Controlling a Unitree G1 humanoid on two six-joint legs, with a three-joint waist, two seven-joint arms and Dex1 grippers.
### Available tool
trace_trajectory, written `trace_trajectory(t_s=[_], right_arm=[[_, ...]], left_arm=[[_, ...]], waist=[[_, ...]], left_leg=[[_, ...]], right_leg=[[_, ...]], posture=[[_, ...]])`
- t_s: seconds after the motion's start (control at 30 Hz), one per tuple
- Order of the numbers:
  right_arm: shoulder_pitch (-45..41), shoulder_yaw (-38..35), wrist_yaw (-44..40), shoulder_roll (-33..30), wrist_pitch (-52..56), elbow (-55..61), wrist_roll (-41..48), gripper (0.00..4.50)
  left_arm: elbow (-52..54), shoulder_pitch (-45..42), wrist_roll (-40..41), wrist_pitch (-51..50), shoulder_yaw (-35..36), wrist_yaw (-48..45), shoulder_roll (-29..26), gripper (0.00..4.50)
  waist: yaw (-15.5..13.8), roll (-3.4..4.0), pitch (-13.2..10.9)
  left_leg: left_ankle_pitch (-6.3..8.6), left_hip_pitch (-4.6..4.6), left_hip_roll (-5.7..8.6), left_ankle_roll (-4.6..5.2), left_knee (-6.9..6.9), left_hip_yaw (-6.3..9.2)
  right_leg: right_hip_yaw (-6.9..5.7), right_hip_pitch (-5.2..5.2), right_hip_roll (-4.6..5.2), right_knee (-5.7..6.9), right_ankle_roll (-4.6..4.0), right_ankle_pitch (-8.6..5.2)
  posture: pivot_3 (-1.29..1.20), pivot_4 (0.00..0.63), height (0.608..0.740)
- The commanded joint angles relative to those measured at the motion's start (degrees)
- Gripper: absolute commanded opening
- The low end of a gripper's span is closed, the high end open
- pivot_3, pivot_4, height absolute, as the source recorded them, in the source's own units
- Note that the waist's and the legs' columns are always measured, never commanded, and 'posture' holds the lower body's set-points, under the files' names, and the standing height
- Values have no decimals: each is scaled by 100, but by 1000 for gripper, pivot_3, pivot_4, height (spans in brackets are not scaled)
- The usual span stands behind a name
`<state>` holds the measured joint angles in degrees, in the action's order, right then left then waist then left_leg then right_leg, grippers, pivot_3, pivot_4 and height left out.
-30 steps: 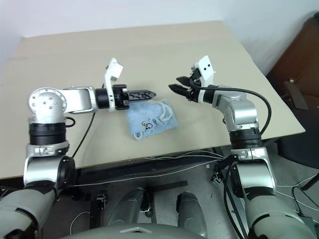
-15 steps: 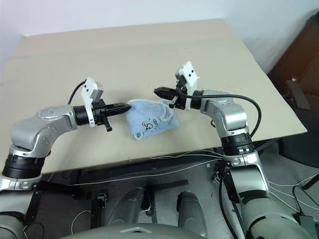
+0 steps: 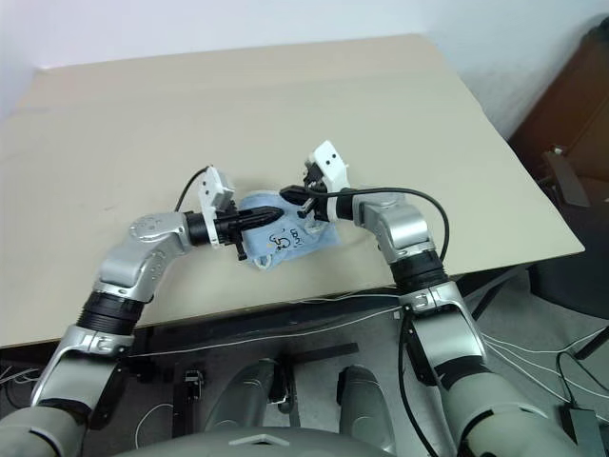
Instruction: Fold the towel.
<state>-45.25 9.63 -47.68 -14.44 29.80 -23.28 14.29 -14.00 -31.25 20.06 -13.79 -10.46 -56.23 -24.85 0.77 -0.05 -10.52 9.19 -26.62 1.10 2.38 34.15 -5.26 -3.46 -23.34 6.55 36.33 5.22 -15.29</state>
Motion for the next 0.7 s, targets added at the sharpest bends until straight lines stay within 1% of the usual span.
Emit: trace_trajectory(t_s=[0.03, 0.1, 0.17, 0.27, 0.4, 0.47, 0.5, 0.57, 0.7], right_arm=[[260, 210, -77, -45, -296, -148, -272, 0], [439, 371, -127, -101, -489, -235, -465, 0], [543, 424, -131, -121, -555, -297, -564, 0], [478, 184, -113, -79, -403, -323, -408, 0], [199, -105, -132, -147, -480, -512, -310, 0], [-117, -551, -302, -163, 394, -552, 253, 0], [-227, -717, -450, -239, 647, -434, 484, 173], [-411, -927, -540, -375, 847, -338, 667, 585], [-682, -1249, -650, -532, 1312, -362, 1032, 1843]], left_arm=[[-717, -1, -747, 884, -338, 8, 129, 31], [-961, 20, -908, 1006, -369, 72, 204, 31], [-899, 91, -909, 943, -311, 55, 219, 31], [-475, 244, -628, 704, -85, -33, 224, 31], [13, 254, -219, 302, 190, -97, 286, 31], [338, 229, 41, 48, 341, -116, 306, 31], [707, 227, 362, -321, 448, -181, 258, 4], [1341, 237, 869, -949, 651, -198, 148, 0], [1995, 248, 1396, -1612, 1005, 41, 27, 0]], waist=[[-1, -1, 1], [1, 0, 3], [5, 7, 18], [13, 5, 25], [10, 5, 24], [6, 6, 23], [4, 5, 23], [8, 5, 21], [43, 5, 21]], left_leg=[[3, -1, 0, 5, 1, 0], [15, 4, 1, 25, 5, 0], [22, 14, 1, 36, 5, 0], [24, 24, 0, 36, 4, 6], [24, 22, 0, 36, 4, 7], [24, 19, 1, 36, 6, 7], [23, 15, 1, 36, 6, 7], [23, 0, 1, 36, 11, 7], [22, -3, 1, 37, 13, 8]], right_leg=[[0, -1, 2, 0, 0, 0], [1, -7, 4, 0, 1, 1], [1, -1, 8, -1, 2, 1], [-2, 9, 10, 0, 9, 5], [-3, 7, 12, 2, 12, 9], [-5, 6, 14, 2, 13, 11], [-5, 2, 16, 2, 14, 13], [-5, 1, 17, 2, 17, 15], [-4, 10, 11, -2, 23, 19]], posture=[[0, 150, 735], [0, 150, 735], [0, 150, 735], [0, 150, 735], [0, 150, 735], [0, 150, 735], [0, 150, 735], [0, 150, 735], [0, 150, 735]])
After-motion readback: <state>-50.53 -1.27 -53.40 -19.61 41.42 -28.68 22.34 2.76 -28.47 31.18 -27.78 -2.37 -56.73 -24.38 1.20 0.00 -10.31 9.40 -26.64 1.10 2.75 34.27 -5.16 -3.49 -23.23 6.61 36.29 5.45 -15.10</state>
